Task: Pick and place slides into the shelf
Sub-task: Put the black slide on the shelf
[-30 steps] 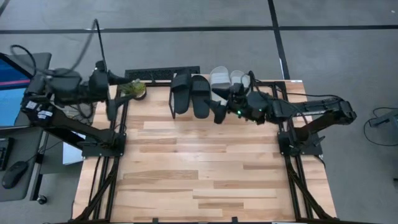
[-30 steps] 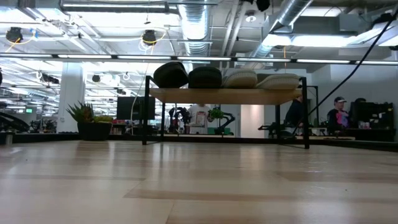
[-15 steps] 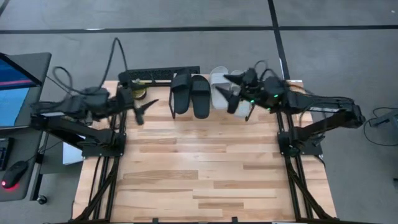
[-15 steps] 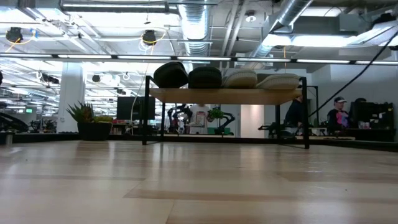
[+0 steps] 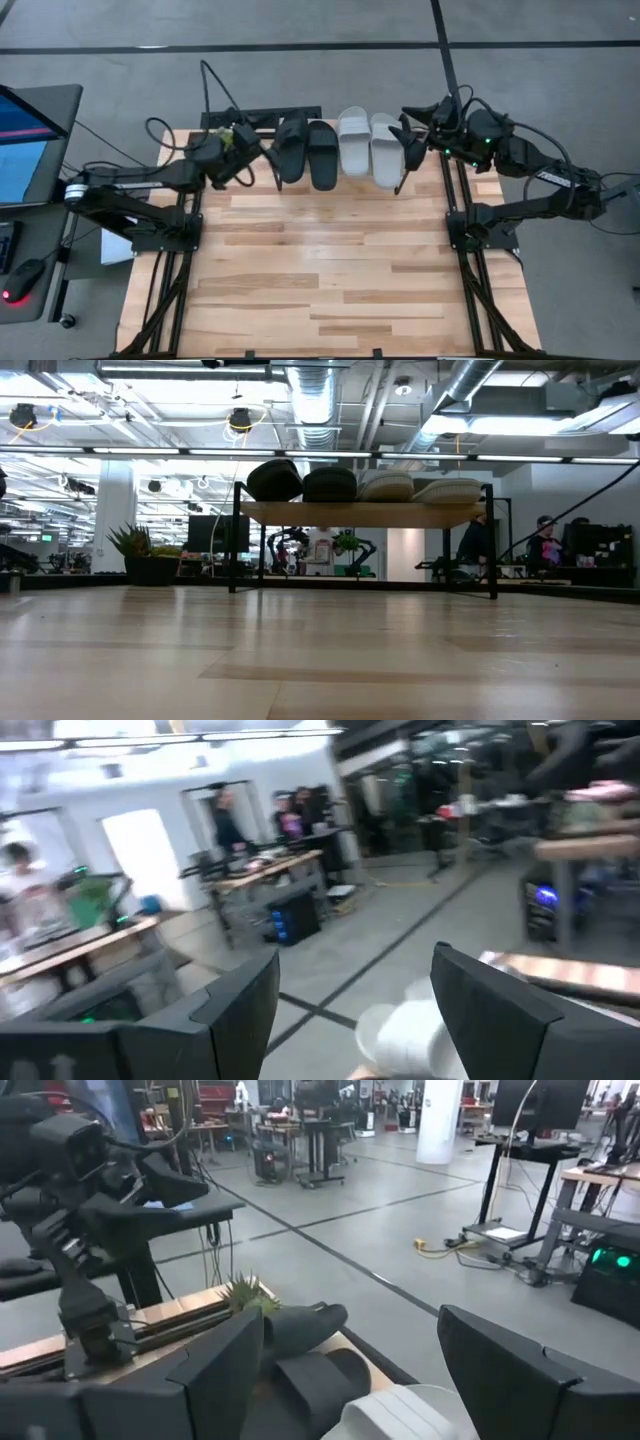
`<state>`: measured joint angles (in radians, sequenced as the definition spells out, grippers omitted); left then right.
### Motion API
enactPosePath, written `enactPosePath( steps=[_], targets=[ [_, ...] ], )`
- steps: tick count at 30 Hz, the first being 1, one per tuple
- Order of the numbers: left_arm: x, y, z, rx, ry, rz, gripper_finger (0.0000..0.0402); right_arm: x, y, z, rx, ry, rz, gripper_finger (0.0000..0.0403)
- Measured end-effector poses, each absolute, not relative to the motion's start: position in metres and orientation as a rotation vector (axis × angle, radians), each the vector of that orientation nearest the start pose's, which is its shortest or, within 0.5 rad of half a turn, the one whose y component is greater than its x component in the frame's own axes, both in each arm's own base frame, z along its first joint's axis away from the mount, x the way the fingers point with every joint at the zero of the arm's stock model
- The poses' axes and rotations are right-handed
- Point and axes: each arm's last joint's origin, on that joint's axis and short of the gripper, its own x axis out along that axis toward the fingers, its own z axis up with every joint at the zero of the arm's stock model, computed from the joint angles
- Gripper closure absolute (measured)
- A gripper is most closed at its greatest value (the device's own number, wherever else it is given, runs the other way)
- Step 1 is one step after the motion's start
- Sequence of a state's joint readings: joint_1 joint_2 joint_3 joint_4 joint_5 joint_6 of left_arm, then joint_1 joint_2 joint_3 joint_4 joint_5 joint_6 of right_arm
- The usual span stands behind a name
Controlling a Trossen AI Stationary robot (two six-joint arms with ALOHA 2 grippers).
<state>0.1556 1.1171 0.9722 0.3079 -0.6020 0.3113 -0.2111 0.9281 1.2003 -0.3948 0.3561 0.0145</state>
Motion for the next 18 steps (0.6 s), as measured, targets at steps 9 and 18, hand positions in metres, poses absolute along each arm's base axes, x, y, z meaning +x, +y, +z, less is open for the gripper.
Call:
enactPosePath(
  steps=[9,18],
  targets=[
    [0.244,0.066,0.389,0.338,0.006,1.036,0.0228,0.174,-0.050,0.429,-0.030,0.103,-0.619,0.0112],
    [0.211,0.091,0.417,0.345,0.142,0.740,0.0395,0.174,-0.060,0.423,0.041,0.133,-0.693,0.0112]
  ],
)
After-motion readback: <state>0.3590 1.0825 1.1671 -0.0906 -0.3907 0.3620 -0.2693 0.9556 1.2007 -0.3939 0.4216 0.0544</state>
